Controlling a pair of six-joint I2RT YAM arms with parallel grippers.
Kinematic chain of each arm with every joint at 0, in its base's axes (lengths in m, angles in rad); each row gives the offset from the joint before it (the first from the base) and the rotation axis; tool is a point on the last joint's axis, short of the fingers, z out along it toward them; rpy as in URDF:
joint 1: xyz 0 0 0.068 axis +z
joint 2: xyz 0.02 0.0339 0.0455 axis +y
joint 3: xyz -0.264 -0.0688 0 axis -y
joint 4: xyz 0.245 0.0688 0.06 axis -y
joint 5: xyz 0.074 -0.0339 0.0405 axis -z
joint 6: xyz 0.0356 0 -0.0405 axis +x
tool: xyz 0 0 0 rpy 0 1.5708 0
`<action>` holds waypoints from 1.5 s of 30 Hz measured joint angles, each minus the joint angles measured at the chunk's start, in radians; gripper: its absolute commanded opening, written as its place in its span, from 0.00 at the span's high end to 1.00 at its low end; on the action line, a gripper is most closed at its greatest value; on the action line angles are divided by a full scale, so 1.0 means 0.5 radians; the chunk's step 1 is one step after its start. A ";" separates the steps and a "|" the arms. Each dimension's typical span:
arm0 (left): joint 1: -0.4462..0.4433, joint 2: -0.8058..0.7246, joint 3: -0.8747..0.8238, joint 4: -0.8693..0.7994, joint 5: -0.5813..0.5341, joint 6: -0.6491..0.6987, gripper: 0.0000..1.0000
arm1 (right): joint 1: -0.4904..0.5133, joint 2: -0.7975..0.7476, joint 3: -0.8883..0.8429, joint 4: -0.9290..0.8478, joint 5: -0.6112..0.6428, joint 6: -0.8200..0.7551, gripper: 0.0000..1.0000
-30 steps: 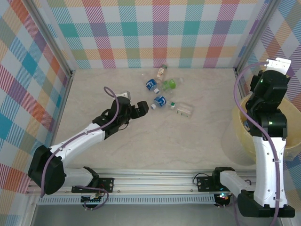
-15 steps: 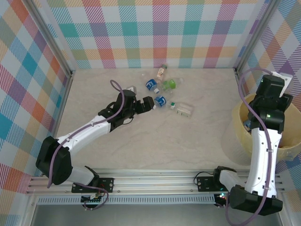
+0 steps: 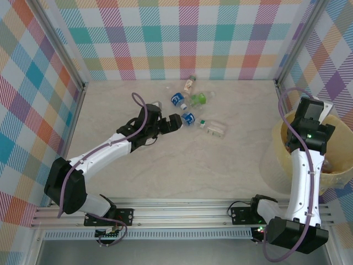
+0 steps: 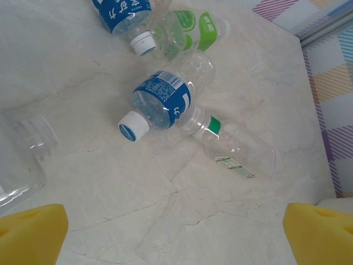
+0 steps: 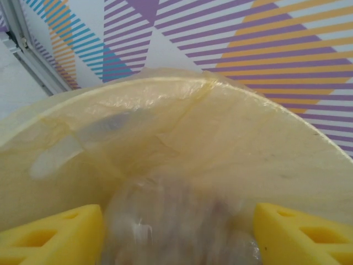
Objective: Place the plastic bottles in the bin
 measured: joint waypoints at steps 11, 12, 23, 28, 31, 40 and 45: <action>0.000 0.000 0.000 -0.043 -0.015 0.000 0.00 | 0.000 -0.009 0.000 -0.020 -0.192 0.062 0.18; 0.000 0.000 0.000 -0.054 -0.018 -0.001 0.00 | 0.000 -0.012 0.000 -0.020 -0.214 0.068 0.18; 0.001 0.015 0.040 -0.200 -0.189 0.028 0.00 | -0.012 -0.116 0.000 0.027 -0.720 0.219 0.00; 0.013 0.024 0.122 -0.346 -0.335 0.103 0.00 | -0.012 -0.286 -0.056 0.234 -1.134 0.373 0.00; 0.022 0.031 0.182 -0.430 -0.430 0.173 0.00 | -0.008 -0.313 -0.069 0.328 -1.351 0.446 0.00; 0.131 0.185 0.349 -0.615 -0.607 0.507 0.00 | 0.129 -0.298 -0.159 0.629 -1.926 0.586 0.00; 0.227 0.388 0.538 -0.743 -0.632 0.858 0.00 | 0.259 -0.291 -0.168 0.751 -2.082 0.591 0.00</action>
